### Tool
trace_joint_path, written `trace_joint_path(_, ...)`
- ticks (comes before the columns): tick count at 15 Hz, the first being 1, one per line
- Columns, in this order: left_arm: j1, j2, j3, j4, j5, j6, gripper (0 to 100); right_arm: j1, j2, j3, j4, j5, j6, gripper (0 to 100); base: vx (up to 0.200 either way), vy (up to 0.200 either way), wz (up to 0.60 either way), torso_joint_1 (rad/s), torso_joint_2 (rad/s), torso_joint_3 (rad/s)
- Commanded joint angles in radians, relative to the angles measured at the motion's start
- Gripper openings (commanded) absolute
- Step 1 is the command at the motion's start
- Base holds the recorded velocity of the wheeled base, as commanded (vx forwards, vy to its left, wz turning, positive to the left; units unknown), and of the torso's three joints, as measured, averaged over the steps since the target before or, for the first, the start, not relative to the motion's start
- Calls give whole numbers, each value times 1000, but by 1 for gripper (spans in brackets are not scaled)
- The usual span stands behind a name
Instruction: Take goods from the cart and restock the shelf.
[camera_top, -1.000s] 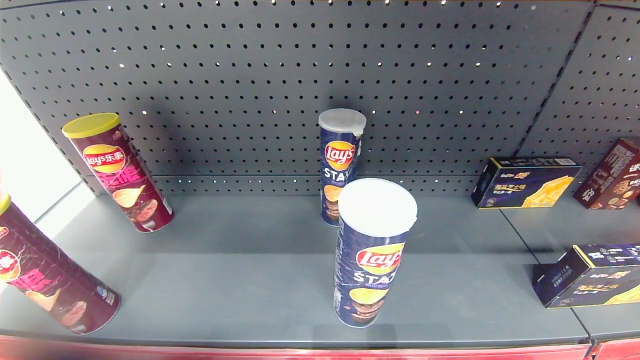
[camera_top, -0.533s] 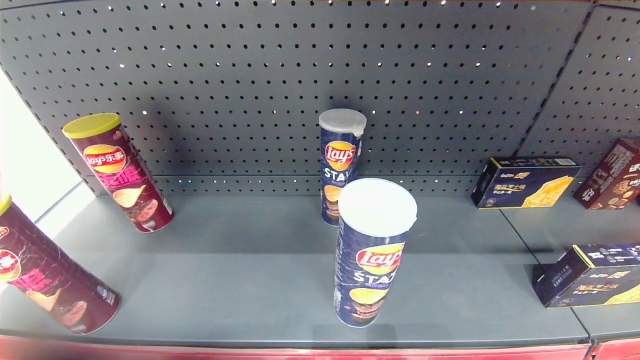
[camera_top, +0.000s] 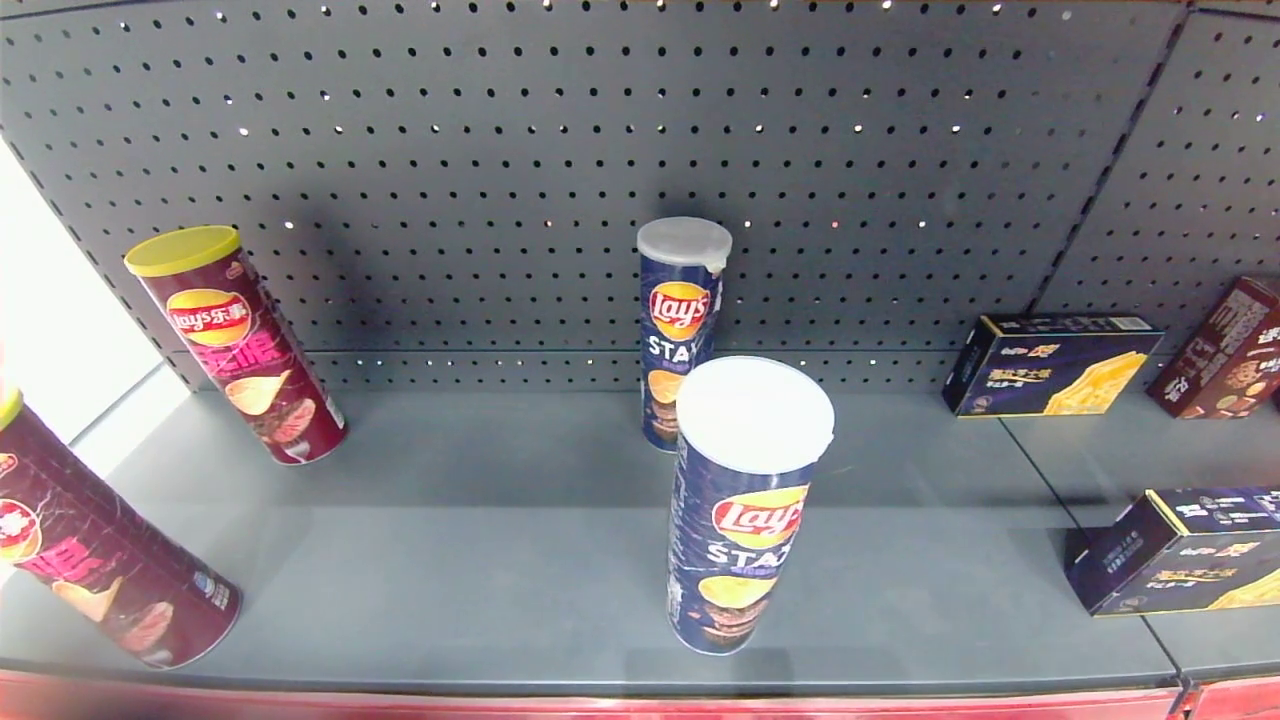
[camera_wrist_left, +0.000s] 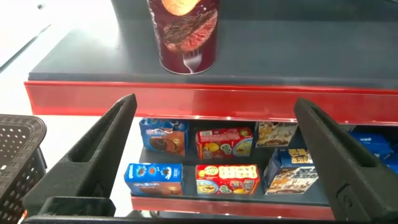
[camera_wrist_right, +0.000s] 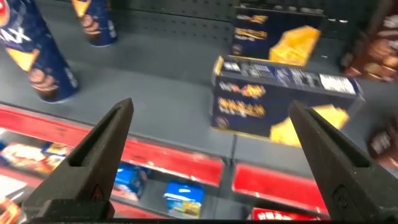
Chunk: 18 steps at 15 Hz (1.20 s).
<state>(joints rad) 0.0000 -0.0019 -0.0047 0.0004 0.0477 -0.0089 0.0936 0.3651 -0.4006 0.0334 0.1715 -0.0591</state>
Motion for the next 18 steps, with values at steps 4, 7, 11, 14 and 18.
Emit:
trace_joint_path(4,0,2,2,0,1,0,100,166,460,-165,-164,3,-34,100,0,0,0,0,0,0)
trace_joint_path(7,0,2,2,0,1,0,100,250,598,-231,-165,3,-76,100,0,0,0,0,0,0)
trace_joint_path(11,0,2,0,1,0,-2,100,337,727,-267,-176,-3,-77,100,0,0,0,0,0,0)
trace_joint_path(14,0,2,0,1,-2,0,100,403,796,-294,-188,-3,-79,100,0,0,0,0,0,0)
trace_joint_path(18,0,2,0,1,-2,0,100,486,879,-319,-190,-6,-97,100,0,0,0,0,0,0)
